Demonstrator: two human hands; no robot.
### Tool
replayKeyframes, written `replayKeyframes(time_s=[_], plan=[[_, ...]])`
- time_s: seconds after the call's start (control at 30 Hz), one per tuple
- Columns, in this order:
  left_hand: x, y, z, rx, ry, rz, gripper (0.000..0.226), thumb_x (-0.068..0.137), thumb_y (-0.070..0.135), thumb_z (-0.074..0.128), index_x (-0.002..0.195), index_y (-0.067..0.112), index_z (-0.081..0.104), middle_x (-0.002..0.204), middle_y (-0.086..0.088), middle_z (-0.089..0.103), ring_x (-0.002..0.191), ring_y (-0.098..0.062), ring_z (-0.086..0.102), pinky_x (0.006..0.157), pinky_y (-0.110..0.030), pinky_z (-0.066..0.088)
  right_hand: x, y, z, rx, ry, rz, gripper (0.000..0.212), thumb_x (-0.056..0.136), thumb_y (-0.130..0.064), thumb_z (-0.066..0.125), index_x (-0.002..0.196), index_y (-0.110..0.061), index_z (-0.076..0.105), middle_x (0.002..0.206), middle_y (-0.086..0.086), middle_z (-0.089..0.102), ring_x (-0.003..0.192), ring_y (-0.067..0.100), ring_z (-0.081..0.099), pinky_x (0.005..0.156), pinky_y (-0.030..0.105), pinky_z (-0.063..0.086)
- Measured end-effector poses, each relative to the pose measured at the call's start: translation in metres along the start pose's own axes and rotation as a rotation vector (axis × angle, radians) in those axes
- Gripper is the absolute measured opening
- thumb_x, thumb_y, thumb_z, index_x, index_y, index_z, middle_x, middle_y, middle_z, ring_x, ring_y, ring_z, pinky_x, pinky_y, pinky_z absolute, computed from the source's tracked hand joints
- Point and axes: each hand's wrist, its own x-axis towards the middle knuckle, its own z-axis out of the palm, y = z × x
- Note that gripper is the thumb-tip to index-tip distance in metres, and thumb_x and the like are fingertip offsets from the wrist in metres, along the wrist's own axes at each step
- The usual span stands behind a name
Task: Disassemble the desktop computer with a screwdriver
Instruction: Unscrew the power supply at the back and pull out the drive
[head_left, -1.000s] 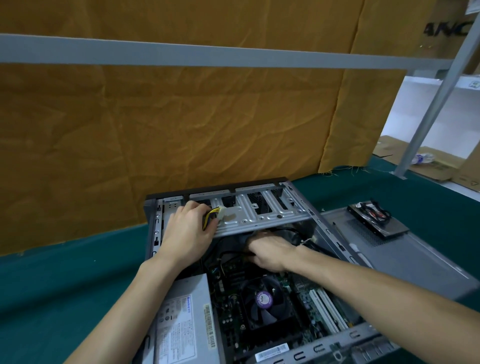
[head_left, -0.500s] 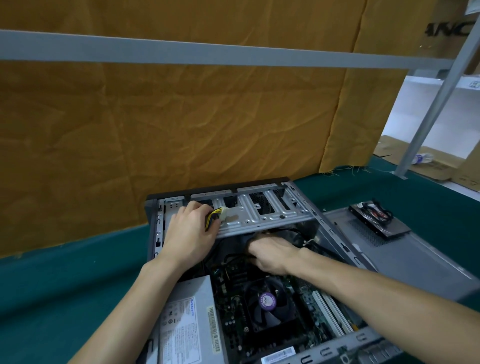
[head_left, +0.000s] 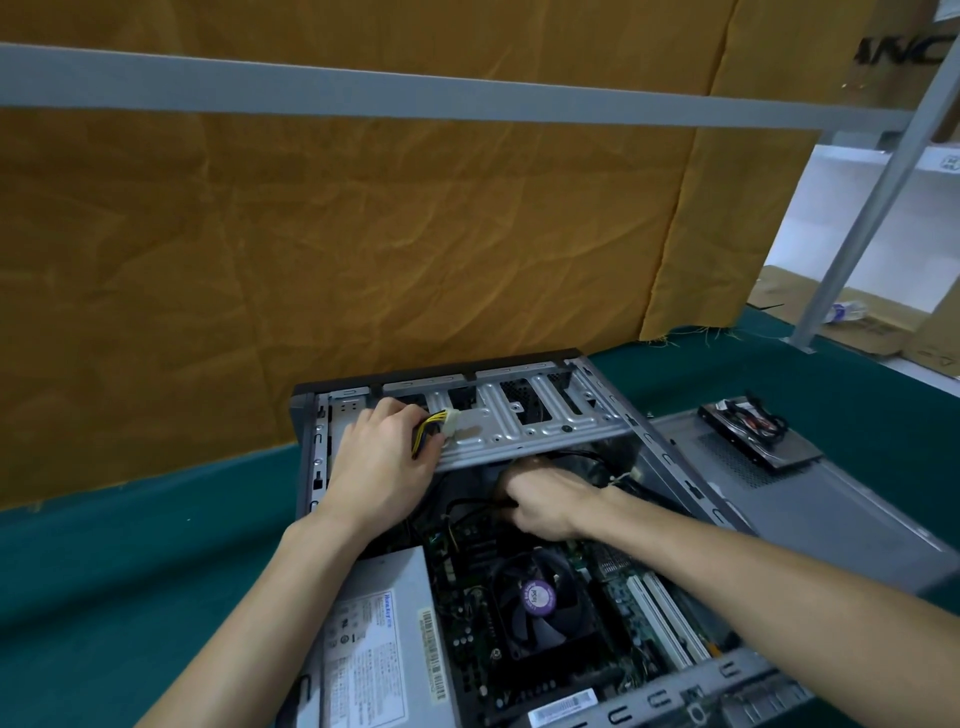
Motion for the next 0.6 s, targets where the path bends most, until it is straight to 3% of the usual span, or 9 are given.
replayKeyframes(time_s=[0.13, 0.27, 0.4, 0.53, 0.6], plan=[[-0.0002, -0.0003, 0.0010, -0.003, 0.000, 0.009, 0.027, 0.100, 0.037, 0.057, 0.114, 0.017, 0.067, 0.113, -0.005, 0.059, 0.105, -0.031, 0.053, 0.086, -0.039, 0.040, -0.0019, -0.0010, 0.0048, -0.045, -0.001, 0.002, 0.014, 0.095, -0.010, 0.053, 0.105, -0.005, 0.062, 0.108, 0.018, 0.064, 0.091, 0.035, 0.062, 0.072, 0.037, 0.049], [0.0024, -0.0013, 0.0012, 0.004, 0.002, 0.002, 0.026, 0.099, 0.038, 0.058, 0.113, 0.018, 0.067, 0.111, -0.006, 0.060, 0.103, -0.032, 0.054, 0.084, -0.039, 0.040, -0.0006, -0.0016, -0.0009, 0.021, 0.001, 0.022, 0.027, 0.096, -0.015, 0.056, 0.120, -0.006, 0.063, 0.124, 0.018, 0.063, 0.110, 0.036, 0.063, 0.089, 0.038, 0.054], [0.0006, -0.0011, 0.0005, 0.005, 0.005, 0.015, 0.025, 0.099, 0.038, 0.057, 0.111, 0.018, 0.067, 0.109, -0.005, 0.060, 0.100, -0.031, 0.054, 0.082, -0.039, 0.040, -0.0008, -0.0014, 0.0026, -0.018, -0.010, -0.004, 0.021, 0.096, -0.011, 0.053, 0.115, -0.005, 0.062, 0.119, 0.019, 0.064, 0.105, 0.038, 0.063, 0.088, 0.043, 0.054], [0.0013, -0.0014, 0.0006, 0.003, 0.003, 0.015, 0.025, 0.099, 0.037, 0.057, 0.111, 0.018, 0.067, 0.109, -0.006, 0.060, 0.100, -0.032, 0.054, 0.083, -0.040, 0.042, -0.0005, -0.0001, 0.0000, 0.044, 0.008, 0.017, 0.029, 0.099, -0.020, 0.057, 0.124, -0.007, 0.064, 0.126, 0.017, 0.063, 0.114, 0.035, 0.062, 0.091, 0.036, 0.053], [0.0009, -0.0013, 0.0009, 0.004, 0.001, 0.014, 0.025, 0.099, 0.037, 0.057, 0.111, 0.018, 0.067, 0.108, -0.006, 0.059, 0.100, -0.032, 0.054, 0.082, -0.039, 0.041, -0.0012, 0.0009, 0.0031, 0.041, 0.013, 0.007, 0.023, 0.099, -0.017, 0.056, 0.117, -0.007, 0.065, 0.121, 0.017, 0.066, 0.109, 0.036, 0.064, 0.089, 0.037, 0.054]])
